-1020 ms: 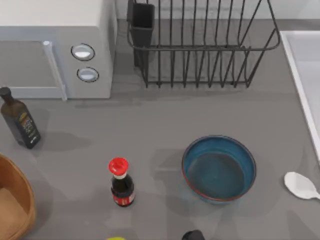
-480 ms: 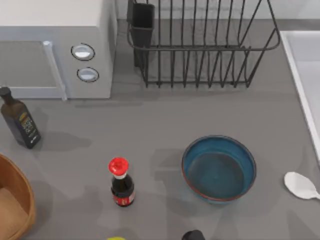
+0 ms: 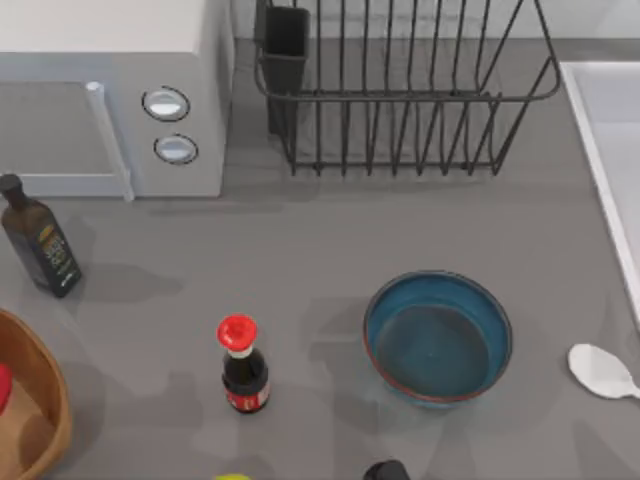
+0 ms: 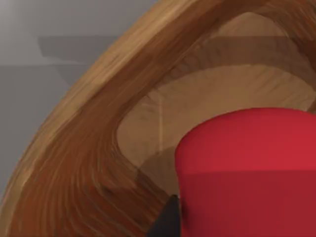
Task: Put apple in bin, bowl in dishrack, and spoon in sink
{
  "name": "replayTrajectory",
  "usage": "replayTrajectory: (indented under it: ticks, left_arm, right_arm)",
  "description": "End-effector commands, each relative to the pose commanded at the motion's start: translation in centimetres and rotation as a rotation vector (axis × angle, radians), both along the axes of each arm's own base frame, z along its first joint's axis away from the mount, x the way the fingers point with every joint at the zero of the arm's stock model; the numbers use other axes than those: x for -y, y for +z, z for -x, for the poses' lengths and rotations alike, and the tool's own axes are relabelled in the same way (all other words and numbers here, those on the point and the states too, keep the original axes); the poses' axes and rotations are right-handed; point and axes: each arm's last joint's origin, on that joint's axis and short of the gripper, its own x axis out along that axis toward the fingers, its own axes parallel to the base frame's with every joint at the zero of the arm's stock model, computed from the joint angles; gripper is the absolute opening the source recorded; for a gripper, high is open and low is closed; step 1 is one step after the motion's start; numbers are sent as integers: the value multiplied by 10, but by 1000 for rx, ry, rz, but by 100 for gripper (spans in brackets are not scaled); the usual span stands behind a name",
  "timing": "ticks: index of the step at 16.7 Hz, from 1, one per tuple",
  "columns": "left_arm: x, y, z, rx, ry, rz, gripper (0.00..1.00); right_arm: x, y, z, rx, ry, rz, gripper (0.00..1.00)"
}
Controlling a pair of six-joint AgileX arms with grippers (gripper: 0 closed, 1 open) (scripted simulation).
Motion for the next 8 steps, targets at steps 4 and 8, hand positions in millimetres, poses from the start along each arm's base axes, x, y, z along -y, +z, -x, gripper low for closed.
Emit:
replayTrajectory:
  ticks: [4, 8]
  left_arm:
    - [0, 0, 0, 0, 0, 0, 100]
    - [0, 0, 0, 0, 0, 0, 100]
  right_arm:
    - [0, 0, 0, 0, 0, 0, 100]
    - [0, 0, 0, 0, 0, 0, 100]
